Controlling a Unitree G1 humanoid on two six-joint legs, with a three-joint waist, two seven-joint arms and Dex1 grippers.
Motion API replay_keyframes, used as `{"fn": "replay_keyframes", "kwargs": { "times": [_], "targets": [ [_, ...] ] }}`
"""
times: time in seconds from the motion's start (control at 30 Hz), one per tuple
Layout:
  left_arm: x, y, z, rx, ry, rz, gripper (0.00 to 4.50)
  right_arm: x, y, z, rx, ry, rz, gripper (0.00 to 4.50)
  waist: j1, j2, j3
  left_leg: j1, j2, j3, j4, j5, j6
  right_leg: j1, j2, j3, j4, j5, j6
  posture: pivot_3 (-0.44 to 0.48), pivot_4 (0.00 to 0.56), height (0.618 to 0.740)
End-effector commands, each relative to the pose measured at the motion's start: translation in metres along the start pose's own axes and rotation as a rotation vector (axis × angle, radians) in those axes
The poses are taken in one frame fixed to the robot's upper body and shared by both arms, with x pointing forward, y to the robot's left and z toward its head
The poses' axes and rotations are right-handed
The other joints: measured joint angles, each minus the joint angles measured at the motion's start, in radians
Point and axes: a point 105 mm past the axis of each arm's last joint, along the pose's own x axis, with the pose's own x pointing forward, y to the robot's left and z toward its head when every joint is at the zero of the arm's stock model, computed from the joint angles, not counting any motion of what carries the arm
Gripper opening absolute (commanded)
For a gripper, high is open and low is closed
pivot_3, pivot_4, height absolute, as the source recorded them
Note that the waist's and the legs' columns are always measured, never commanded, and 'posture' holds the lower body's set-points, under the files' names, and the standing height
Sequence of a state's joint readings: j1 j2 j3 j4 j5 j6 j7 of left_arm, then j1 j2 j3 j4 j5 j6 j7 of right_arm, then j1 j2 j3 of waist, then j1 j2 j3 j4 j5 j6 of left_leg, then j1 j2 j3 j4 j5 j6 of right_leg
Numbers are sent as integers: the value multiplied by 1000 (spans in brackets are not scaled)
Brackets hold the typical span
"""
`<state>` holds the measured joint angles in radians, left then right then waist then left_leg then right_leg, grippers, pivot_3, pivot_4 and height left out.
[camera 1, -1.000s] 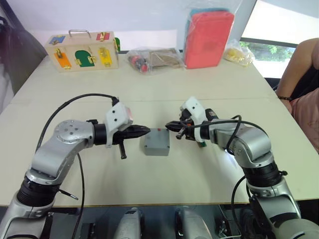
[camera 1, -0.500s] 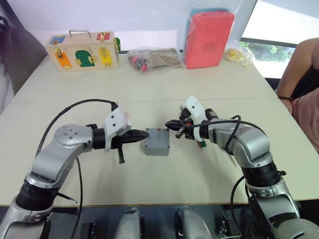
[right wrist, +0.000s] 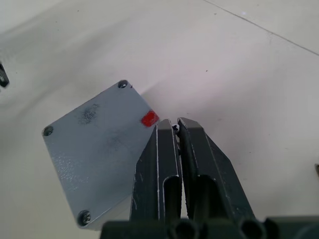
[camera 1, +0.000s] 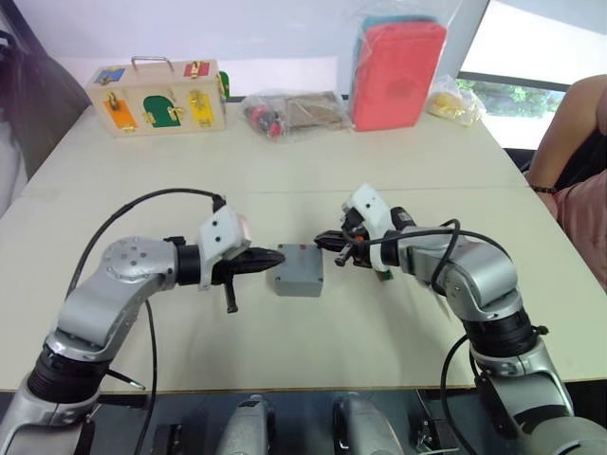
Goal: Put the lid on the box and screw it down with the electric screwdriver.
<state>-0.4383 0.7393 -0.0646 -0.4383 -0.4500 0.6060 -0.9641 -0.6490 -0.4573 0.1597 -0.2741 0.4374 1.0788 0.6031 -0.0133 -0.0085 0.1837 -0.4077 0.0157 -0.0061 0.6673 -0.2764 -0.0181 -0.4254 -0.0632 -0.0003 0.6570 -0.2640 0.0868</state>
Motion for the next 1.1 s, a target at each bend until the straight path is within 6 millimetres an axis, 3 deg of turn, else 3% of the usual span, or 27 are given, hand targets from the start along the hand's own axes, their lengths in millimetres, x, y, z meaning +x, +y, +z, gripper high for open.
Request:
{"fn": "replay_keyframes", "kwargs": {
  "times": [0.03,0.3,0.8,1.1],
  "targets": [
    [-1,5,12,24,-15,4,0,-10,1,18,-45,-55,-11,100,0,0,0,0,0,0,0,0,0,0,0,0,0,0,0,0,150,730],
    [3,6,20,27,-17,0,0,-7,6,9,-28,-39,3,100,-1,0,0,0,0,0,0,0,0,0,0,0,0,0,0,0,150,730],
    [0,3,15,13,-9,2,0,-1,6,10,-26,-50,5,100,0,0,0,0,0,0,0,0,0,0,0,0,0,0,0,0,150,730],
    [-1,3,13,12,-7,4,0,3,3,-2,0,-25,1,100,0,0,0,0,0,0,0,0,0,0,0,0,0,0,0,0,150,730]
  ]
}}
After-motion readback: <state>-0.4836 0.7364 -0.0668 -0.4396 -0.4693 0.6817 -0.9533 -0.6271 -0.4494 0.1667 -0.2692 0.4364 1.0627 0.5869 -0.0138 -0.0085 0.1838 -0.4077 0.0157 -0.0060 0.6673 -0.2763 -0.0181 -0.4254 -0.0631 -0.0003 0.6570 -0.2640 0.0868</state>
